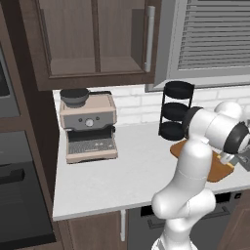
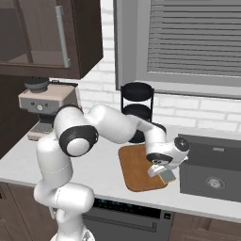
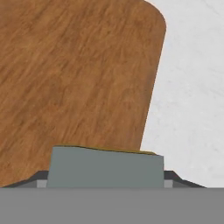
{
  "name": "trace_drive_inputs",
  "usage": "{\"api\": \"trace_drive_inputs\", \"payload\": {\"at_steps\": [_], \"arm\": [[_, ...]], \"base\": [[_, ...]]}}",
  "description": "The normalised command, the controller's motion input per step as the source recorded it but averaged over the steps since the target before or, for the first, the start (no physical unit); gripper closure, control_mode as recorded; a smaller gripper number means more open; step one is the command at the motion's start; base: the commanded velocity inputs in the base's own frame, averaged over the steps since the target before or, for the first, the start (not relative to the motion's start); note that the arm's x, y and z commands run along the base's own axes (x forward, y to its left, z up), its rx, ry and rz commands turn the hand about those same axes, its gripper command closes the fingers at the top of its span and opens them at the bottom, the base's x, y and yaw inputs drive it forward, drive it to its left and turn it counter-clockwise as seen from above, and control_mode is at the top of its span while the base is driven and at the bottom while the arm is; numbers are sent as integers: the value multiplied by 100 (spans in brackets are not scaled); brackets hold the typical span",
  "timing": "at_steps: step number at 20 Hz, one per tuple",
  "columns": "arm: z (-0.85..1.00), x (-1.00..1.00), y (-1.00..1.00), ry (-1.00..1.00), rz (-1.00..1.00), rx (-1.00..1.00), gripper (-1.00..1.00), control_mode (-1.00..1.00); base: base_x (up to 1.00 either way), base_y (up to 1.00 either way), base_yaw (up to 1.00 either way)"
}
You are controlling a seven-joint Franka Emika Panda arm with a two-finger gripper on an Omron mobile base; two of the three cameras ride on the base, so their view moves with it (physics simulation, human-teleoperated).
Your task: Pick up the sponge from the counter and clean the cutting board by briefly scrubbing or pressing down on the cutting board. Once finished, release the sponge.
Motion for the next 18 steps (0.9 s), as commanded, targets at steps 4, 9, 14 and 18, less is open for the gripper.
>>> {"api": "trace_drive_inputs", "payload": {"at_steps": [4, 9, 14, 18], "arm": [[-15, -18, 0, 4, 0, 0, 100, -100], [-6, 4, 14, 6, 0, 0, 100, -100], [-4, 0, 26, 1, 0, 0, 100, -100], [-5, -15, 38, 0, -3, 0, 100, -100]], "base": [[0, 0, 0], [0, 0, 0], [0, 0, 0], [0, 0, 0]]}}
